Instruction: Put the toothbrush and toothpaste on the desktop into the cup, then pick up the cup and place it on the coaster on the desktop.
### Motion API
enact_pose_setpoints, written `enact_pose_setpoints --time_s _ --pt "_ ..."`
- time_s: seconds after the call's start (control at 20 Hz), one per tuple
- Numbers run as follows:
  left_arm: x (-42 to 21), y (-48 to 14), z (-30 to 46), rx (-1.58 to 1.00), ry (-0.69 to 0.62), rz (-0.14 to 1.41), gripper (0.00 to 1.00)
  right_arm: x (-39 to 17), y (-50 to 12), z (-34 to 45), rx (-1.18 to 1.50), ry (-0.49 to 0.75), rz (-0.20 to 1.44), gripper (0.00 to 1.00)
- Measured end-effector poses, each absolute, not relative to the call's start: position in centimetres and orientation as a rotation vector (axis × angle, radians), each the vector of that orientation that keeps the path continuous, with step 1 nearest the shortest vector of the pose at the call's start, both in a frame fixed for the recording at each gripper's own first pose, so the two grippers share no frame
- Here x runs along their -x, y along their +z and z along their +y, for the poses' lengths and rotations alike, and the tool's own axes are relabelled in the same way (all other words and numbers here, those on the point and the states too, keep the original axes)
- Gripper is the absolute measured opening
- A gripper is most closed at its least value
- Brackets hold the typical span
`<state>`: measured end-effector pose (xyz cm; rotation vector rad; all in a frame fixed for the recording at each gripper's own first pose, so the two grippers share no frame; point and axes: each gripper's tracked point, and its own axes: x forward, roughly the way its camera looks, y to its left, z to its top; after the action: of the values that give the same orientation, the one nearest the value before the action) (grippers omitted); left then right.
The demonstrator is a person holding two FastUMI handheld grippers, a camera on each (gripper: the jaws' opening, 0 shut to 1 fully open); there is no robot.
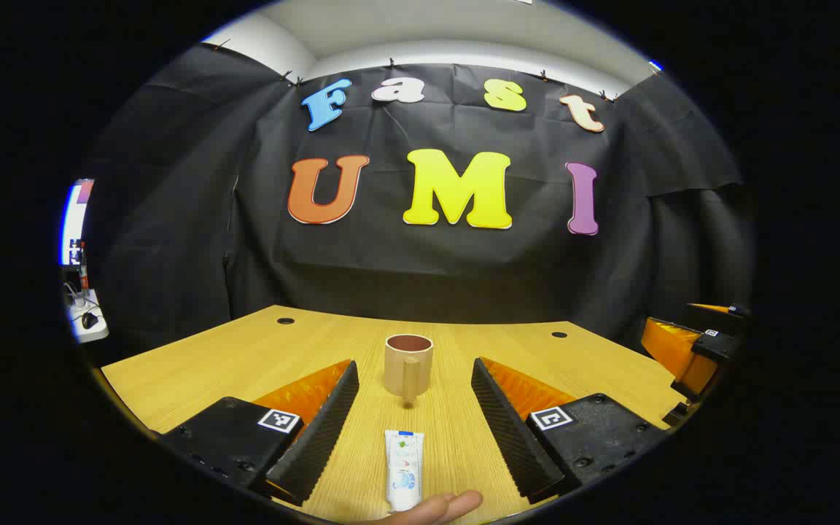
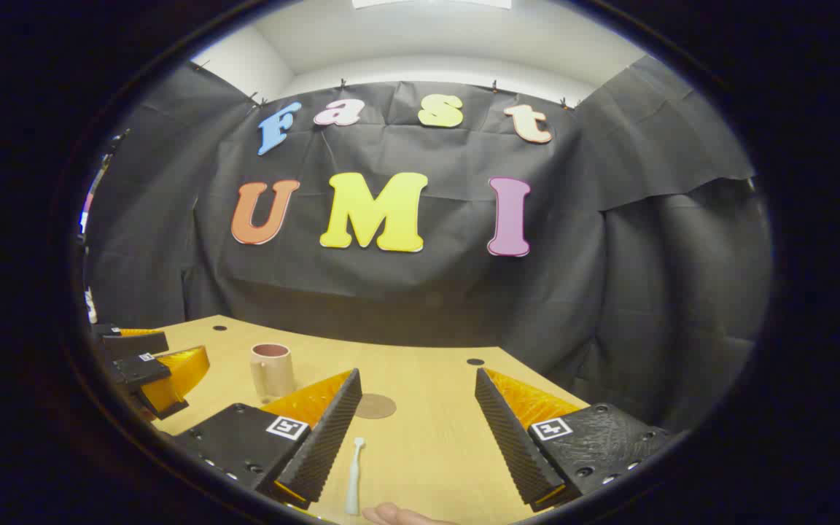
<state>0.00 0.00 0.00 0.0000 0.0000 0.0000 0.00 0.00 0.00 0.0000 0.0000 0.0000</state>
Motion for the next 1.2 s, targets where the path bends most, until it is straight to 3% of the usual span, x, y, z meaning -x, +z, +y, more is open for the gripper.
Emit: enact_pose_setpoints --time_s 0.45,0.95,1.2 --pt "-0.9 -1.7 1.1 -0.014 0.051 0.036 0.99 -0.6 -1.4 -1.5 -0.023 -0.019 0.015 0.95" --pt "-0.6 0.3 2.5 -0.042 0.091 -0.055 0.99 -0.7 -1.9 -1.4 -0.023 -0.018 0.018 0.95" --pt "-1.0 -4.2 1.9 0.022 0.048 0.121 0.99 -0.8 -2.9 -1.0 -0.028 -0.014 0.027 0.95"
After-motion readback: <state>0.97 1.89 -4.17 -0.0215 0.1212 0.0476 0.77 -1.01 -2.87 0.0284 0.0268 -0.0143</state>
